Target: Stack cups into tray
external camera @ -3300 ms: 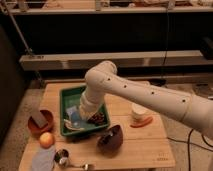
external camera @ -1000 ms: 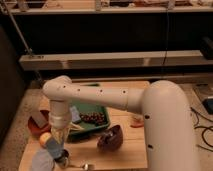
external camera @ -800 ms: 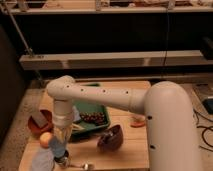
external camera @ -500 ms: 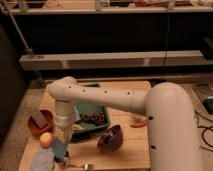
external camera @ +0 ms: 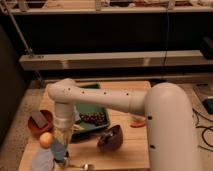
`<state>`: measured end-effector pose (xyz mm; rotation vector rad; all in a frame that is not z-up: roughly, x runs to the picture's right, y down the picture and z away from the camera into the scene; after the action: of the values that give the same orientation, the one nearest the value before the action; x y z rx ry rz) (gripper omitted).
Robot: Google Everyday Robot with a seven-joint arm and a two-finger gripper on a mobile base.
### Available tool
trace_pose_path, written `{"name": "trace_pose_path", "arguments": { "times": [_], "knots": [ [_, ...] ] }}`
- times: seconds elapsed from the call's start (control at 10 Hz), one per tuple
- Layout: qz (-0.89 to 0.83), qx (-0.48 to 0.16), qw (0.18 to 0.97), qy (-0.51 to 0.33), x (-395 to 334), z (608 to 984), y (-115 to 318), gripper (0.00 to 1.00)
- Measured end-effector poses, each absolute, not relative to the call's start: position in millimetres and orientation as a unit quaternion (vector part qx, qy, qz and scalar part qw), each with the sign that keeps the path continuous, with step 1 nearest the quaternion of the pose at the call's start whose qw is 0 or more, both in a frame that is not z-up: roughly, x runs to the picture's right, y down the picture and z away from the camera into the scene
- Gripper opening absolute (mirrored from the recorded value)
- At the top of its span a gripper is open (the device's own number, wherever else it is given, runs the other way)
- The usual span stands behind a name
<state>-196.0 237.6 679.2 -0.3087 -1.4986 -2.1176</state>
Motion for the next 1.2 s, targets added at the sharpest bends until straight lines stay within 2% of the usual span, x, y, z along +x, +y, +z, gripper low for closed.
{"name": "trace_pose_path", "arguments": {
  "times": [0.7, 0.8, 1.0, 1.2],
  "knots": [
    [-0.788, -0.118, 0.25, -0.55, -199, 683, 249, 0.03],
    [-0.787, -0.118, 0.25, -0.552, -199, 684, 250, 0.07],
    [-0.785, -0.121, 0.248, -0.555, -199, 686, 252, 0.23],
    [-0.786, -0.127, 0.243, -0.554, -198, 687, 254, 0.46]
  ]
}}
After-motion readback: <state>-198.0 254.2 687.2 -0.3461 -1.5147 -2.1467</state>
